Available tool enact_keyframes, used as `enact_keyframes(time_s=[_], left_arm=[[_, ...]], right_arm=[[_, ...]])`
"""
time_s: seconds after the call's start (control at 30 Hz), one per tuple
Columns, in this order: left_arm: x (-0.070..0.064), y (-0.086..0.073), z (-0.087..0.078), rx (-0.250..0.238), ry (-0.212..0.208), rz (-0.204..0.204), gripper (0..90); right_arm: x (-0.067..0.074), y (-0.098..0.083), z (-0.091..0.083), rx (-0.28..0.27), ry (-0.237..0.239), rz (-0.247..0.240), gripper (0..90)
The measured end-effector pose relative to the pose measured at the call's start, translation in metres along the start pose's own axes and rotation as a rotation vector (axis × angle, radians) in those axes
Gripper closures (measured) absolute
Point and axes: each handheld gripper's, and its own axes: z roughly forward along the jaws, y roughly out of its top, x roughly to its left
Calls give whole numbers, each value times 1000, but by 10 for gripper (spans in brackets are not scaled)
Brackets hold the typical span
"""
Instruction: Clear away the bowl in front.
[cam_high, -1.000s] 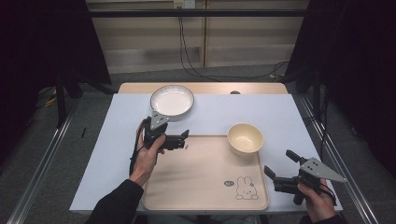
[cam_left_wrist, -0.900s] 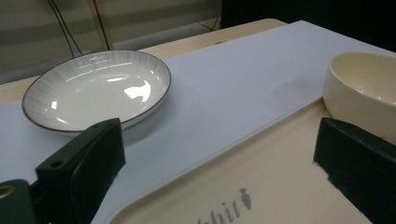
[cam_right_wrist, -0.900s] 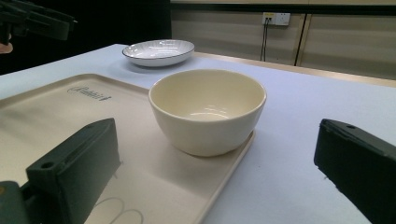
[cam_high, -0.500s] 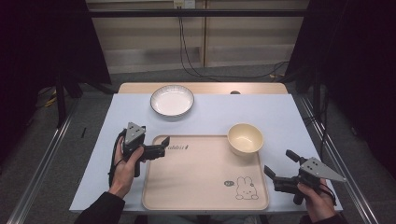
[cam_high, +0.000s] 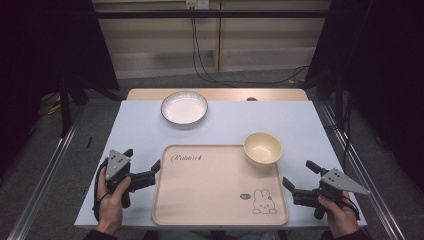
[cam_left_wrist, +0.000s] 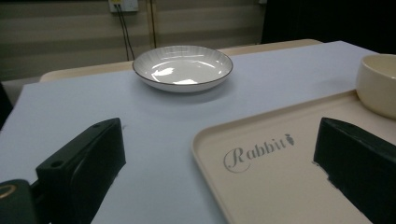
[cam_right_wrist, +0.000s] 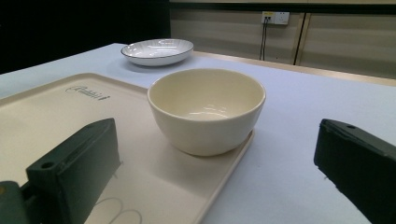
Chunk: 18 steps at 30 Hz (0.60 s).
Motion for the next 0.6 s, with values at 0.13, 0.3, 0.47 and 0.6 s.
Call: enact_keyframes(time_s=[0.13,0.3,0.47,0.6], left_arm=[[1,-6,-14,-14,25,-11,16],[1,-15,-29,-18,42,-40,14],[4,-27,-47,-10,50,-64,10],[10,-27,-51,-16,87,-64,8]], right_arm=[[0,0,0,-5,-3,-2,0],[-1,0,-1,-4,-4,2,0],[-1,0,-1,-5,-4,2,0],[0,0,-1,-2,-3,1,0]])
